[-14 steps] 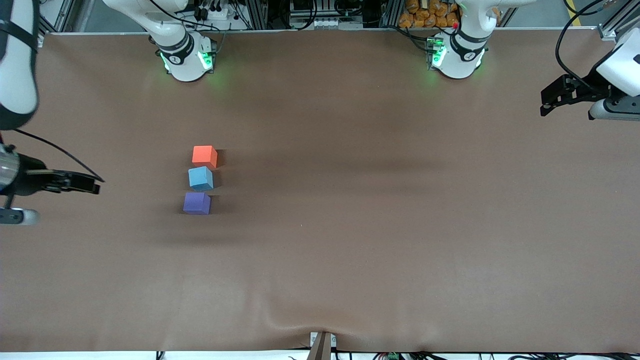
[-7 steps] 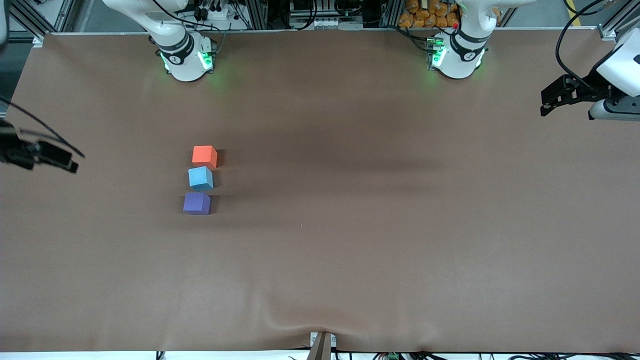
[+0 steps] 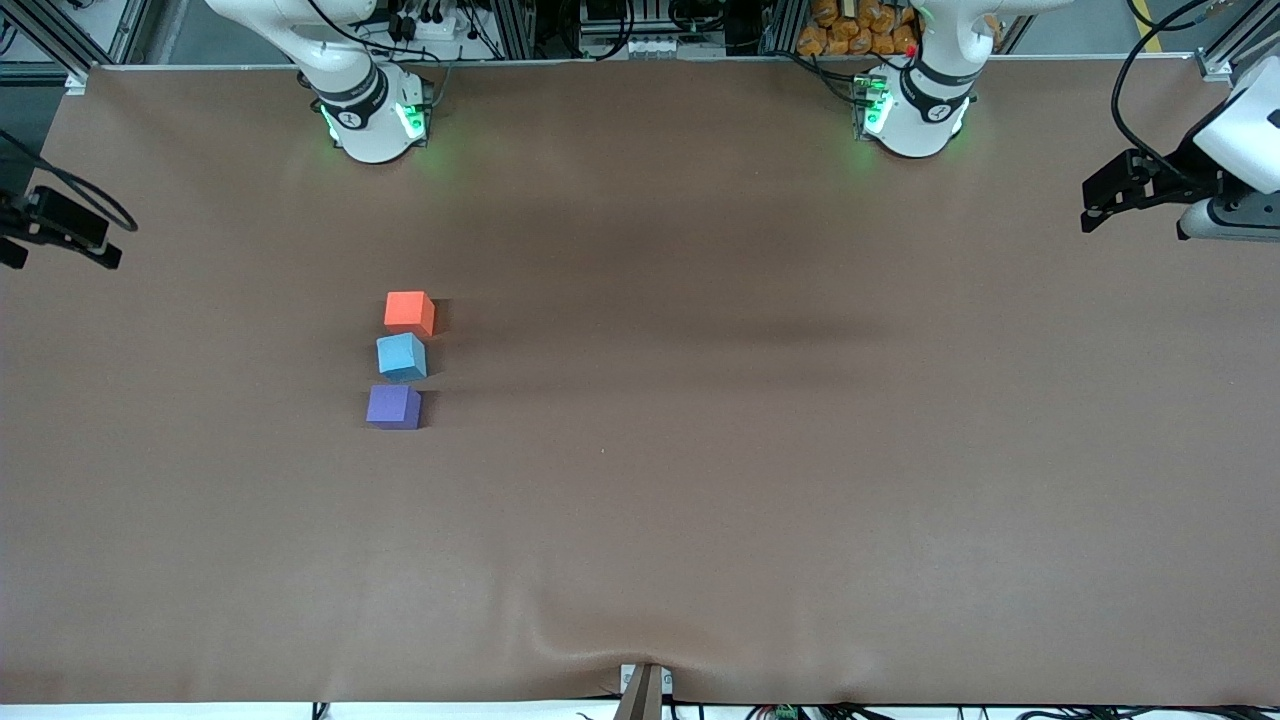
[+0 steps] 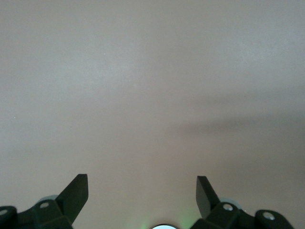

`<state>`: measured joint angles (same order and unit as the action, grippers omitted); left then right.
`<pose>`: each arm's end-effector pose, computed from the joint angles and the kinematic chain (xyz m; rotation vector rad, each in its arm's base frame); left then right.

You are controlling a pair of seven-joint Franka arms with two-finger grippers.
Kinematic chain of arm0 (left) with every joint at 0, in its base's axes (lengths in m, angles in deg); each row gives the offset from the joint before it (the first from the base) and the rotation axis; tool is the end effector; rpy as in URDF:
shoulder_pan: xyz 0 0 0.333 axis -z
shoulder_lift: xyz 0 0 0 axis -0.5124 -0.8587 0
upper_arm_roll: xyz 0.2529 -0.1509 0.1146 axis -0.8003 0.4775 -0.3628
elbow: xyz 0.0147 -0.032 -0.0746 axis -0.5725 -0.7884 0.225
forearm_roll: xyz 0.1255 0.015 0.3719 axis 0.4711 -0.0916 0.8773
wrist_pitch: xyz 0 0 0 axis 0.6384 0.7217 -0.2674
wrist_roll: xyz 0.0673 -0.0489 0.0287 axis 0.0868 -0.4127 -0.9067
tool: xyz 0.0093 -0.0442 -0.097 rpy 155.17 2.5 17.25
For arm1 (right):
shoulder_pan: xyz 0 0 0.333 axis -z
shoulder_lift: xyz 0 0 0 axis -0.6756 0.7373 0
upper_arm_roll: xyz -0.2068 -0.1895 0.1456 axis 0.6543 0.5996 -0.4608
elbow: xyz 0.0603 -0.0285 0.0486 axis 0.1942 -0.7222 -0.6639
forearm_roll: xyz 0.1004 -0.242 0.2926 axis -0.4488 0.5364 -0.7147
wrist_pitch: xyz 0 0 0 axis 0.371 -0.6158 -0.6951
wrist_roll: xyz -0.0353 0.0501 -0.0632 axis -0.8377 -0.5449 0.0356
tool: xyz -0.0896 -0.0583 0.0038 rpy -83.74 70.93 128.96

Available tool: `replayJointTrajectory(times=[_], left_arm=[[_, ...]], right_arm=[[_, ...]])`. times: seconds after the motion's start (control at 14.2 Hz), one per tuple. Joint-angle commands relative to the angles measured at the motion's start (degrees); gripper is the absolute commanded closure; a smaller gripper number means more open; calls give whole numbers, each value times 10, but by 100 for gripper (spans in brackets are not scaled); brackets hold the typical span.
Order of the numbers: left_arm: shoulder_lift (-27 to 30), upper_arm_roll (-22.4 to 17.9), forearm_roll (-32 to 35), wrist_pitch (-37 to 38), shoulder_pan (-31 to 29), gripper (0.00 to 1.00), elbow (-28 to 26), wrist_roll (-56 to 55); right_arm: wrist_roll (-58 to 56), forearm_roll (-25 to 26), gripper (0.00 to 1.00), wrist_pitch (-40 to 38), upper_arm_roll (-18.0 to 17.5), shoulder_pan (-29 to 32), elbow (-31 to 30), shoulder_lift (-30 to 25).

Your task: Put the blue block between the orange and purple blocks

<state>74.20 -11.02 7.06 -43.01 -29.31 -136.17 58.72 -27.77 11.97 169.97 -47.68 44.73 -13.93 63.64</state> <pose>0.5179 -0.0397 0.6403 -3.1108 0.1780 0.0301 0.5477 -0.0284 0.6610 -3.1409 0.0084 0.0210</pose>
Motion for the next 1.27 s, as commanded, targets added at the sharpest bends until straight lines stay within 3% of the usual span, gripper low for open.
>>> replayJointTrajectory(times=[0.0, 0.21, 1.2], left_arm=[[-1, 1, 4, 7, -3, 0, 7, 11], [-1, 1, 5, 7, -3, 0, 7, 11], [-2, 1, 7, 5, -3, 0, 8, 10]], right_arm=[[-13, 14, 0, 5, -7, 6, -37, -26], [-85, 14, 0, 4, -5, 21, -34, -24], [-83, 14, 0, 0, -6, 29, -33, -24]])
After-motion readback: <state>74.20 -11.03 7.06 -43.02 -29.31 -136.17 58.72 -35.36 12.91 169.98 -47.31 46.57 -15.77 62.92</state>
